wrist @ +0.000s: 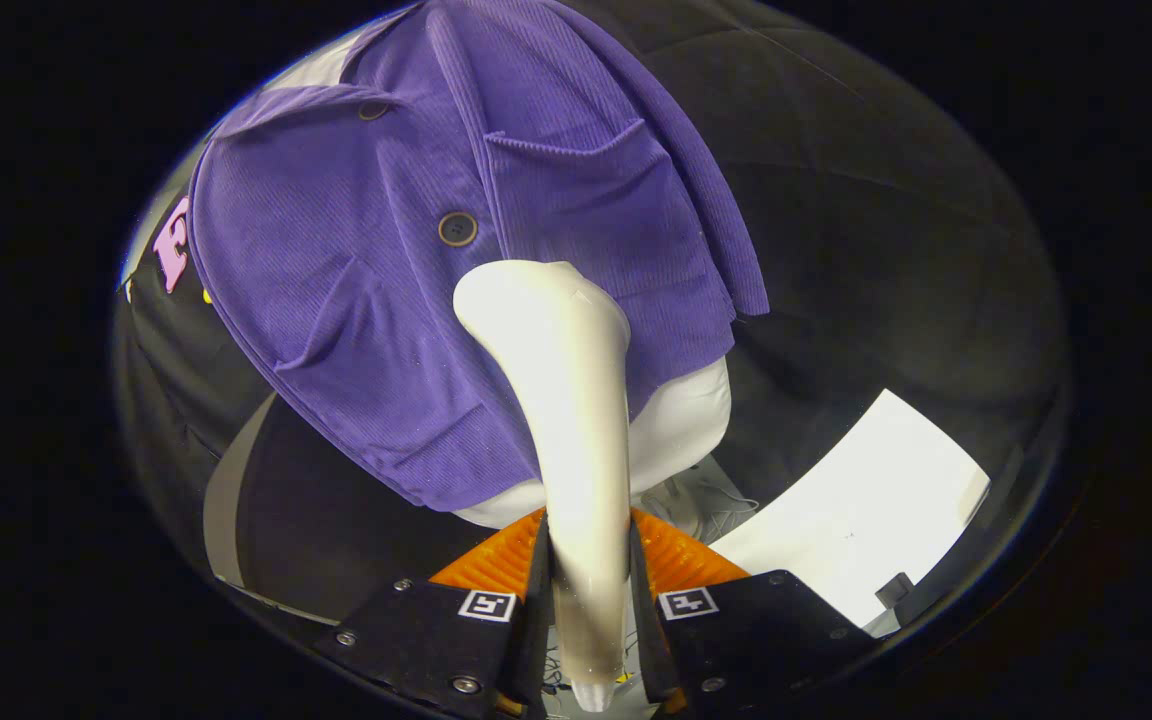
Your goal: Iron the clothes twice with a garment steamer, once on the left side and once on the right side.
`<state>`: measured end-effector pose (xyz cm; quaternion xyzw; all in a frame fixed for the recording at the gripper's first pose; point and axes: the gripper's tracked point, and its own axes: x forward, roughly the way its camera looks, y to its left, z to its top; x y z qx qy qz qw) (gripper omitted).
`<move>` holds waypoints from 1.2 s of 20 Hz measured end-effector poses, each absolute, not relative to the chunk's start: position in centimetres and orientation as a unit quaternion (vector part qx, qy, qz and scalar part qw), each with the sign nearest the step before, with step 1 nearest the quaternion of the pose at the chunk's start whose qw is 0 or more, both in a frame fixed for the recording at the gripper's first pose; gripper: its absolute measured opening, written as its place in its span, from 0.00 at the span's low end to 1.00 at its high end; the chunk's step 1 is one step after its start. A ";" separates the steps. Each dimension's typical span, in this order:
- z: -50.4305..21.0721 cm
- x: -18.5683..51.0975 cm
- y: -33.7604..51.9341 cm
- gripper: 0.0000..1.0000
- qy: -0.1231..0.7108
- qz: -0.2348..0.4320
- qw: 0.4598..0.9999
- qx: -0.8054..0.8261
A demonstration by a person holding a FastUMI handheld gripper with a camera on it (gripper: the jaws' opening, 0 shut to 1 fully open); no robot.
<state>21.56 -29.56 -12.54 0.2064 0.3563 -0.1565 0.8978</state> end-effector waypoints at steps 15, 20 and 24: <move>-19.4 12.8 -20.1 0.37 0.410 -0.096 0.886 0.193; -17.5 8.6 -15.6 0.38 0.401 -0.059 0.897 0.176; -14.0 5.8 -13.2 0.37 0.377 -0.033 0.910 0.168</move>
